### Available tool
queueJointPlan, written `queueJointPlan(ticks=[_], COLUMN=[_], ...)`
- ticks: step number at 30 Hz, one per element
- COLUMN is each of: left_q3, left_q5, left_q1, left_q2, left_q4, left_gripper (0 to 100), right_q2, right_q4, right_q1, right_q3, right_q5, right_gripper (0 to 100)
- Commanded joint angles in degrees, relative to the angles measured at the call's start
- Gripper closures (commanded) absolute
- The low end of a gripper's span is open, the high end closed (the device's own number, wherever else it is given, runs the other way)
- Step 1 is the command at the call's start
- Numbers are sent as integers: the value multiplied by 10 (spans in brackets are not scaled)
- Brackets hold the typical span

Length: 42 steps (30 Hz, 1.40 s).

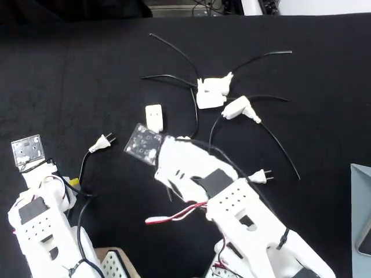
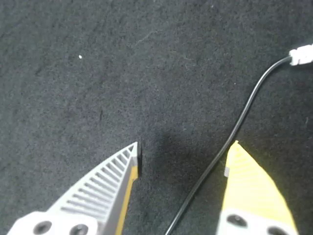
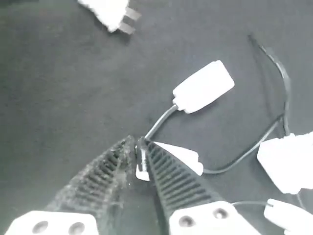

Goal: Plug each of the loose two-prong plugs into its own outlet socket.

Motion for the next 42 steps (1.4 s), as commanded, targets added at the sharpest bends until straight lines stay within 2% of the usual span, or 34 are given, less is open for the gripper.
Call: queueJointPlan(ticks=[1,3,8,12,16,19,24,31,42], left_q3=[-14,-14,-14,-14,-14,-14,-14,-14,-14], left_q5=[4,4,4,4,4,4,4,4,4], left_q1=[-6,-6,-6,-4,-3,-3,-4,-4,-5], left_q2=[-8,-8,-8,-8,-8,-8,-8,-8,-8], left_q4=[-11,-11,-11,-11,-11,-11,-11,-11,-11], left_gripper=[715,715,715,715,715,715,715,715,715], right_q2=[-7,-7,-5,-4,-4,-4,-3,-3,43], right_q4=[26,79,195,211,209,177,85,77,71], right_q1=[36,67,188,295,351,367,397,414,345], right_q3=[-15,-27,-50,-36,13,51,91,117,142], right_q5=[-13,-15,48,147,232,265,271,294,291], right_gripper=[875,823,814,814,814,814,815,812,815])
